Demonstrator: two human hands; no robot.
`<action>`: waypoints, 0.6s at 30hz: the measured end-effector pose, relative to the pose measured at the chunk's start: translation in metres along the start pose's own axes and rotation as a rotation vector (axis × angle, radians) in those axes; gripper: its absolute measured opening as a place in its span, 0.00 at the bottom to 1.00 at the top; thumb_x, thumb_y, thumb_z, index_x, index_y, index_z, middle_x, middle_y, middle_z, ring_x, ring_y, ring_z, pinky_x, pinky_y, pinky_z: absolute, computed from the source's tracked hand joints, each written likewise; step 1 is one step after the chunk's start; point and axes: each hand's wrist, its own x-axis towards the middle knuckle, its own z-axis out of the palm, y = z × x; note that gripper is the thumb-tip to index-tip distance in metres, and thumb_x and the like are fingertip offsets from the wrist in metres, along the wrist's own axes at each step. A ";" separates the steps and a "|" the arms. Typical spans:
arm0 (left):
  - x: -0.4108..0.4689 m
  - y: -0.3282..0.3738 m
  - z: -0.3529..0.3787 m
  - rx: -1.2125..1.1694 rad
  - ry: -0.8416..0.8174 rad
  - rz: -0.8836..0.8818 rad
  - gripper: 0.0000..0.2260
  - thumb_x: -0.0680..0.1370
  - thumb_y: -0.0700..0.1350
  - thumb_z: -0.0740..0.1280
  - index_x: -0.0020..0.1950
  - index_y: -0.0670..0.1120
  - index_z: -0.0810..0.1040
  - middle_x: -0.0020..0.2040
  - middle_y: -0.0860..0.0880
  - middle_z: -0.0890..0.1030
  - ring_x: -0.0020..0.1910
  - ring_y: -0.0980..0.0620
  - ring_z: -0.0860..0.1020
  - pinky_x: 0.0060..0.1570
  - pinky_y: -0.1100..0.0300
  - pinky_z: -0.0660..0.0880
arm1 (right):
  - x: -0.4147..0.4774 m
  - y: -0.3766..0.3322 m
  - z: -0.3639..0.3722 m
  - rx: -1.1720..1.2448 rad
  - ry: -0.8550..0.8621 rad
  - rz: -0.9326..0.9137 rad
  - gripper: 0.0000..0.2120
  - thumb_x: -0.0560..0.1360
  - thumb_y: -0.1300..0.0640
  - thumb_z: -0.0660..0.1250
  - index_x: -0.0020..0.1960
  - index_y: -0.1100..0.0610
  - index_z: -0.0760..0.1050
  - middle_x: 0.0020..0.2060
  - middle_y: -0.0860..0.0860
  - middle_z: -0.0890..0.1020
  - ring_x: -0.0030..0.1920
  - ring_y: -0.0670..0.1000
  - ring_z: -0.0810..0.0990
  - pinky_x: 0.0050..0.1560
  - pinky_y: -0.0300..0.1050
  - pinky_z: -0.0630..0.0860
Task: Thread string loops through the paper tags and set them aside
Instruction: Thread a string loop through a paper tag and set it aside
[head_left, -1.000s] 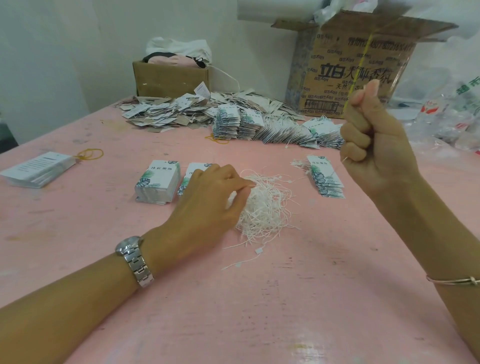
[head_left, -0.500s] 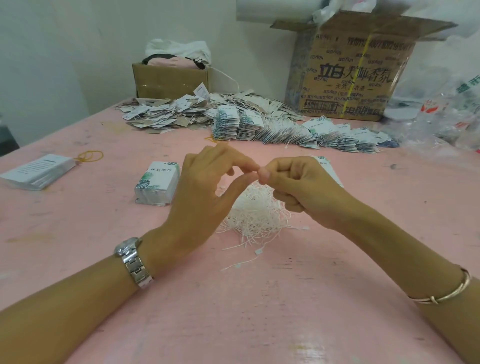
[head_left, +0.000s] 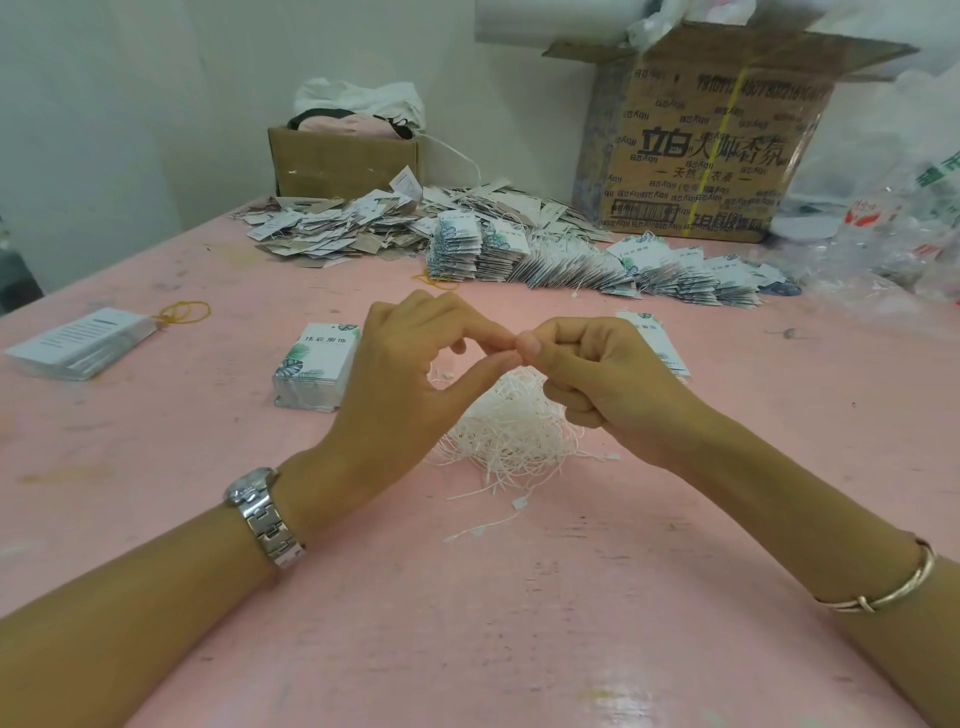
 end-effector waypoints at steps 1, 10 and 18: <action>0.000 0.000 -0.001 0.007 0.005 -0.001 0.08 0.77 0.52 0.69 0.48 0.50 0.83 0.44 0.59 0.79 0.43 0.56 0.74 0.52 0.55 0.64 | 0.000 0.000 0.001 0.002 0.001 -0.001 0.09 0.72 0.50 0.69 0.40 0.57 0.78 0.22 0.44 0.61 0.22 0.44 0.54 0.22 0.33 0.54; 0.023 -0.013 -0.041 0.471 -0.074 0.219 0.10 0.80 0.53 0.66 0.48 0.49 0.84 0.46 0.53 0.84 0.45 0.48 0.78 0.49 0.57 0.58 | 0.001 -0.002 0.000 0.043 0.095 -0.024 0.04 0.68 0.54 0.73 0.39 0.53 0.81 0.24 0.45 0.64 0.24 0.44 0.57 0.22 0.33 0.56; 0.025 -0.041 -0.055 0.809 -0.669 0.000 0.39 0.63 0.79 0.47 0.61 0.61 0.80 0.60 0.62 0.79 0.58 0.56 0.72 0.54 0.57 0.61 | 0.004 -0.002 -0.005 0.143 0.221 -0.021 0.03 0.70 0.57 0.72 0.38 0.54 0.79 0.22 0.42 0.63 0.22 0.42 0.56 0.20 0.32 0.55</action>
